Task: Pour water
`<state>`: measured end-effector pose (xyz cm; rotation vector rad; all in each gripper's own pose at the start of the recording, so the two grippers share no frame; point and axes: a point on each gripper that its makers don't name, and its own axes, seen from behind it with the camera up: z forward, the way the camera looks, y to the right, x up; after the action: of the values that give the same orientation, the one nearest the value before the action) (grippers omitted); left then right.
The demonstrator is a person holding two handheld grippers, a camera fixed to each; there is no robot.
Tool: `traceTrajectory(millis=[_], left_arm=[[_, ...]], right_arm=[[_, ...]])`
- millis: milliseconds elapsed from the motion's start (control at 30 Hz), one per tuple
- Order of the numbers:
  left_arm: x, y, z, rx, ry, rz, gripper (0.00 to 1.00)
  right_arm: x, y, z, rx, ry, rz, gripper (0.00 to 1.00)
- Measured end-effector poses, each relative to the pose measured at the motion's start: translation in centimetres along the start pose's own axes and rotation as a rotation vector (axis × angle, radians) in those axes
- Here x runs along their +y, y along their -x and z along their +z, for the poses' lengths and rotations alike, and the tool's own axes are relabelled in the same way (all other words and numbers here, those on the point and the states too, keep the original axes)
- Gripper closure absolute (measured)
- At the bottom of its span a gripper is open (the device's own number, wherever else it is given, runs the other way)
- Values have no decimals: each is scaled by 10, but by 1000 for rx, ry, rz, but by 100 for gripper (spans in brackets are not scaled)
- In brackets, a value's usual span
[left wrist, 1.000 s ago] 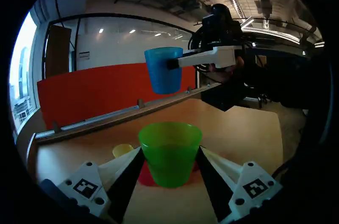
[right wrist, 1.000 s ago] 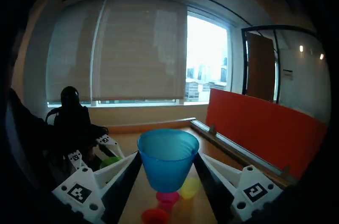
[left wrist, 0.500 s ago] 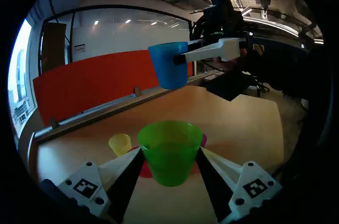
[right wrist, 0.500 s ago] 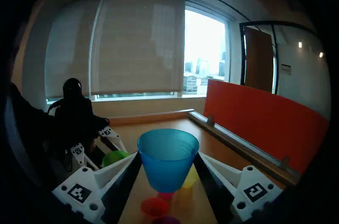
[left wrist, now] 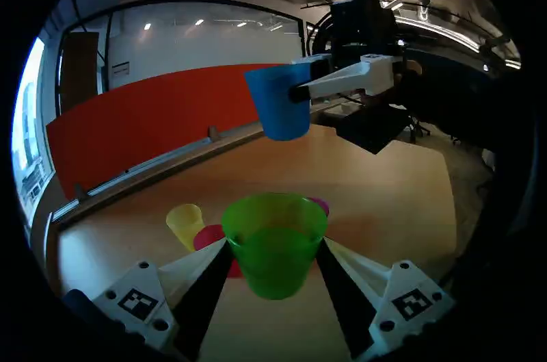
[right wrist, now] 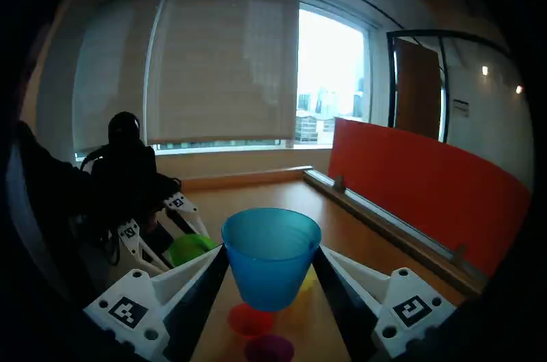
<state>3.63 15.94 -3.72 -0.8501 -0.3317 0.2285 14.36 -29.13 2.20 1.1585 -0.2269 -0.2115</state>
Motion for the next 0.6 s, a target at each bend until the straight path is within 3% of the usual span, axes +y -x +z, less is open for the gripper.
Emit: traceTrajectory(millis=[600], left_arm=[[12, 22, 10, -77, 38, 13, 18]], right_arm=[[-12, 34, -11, -52, -25, -13, 12]])
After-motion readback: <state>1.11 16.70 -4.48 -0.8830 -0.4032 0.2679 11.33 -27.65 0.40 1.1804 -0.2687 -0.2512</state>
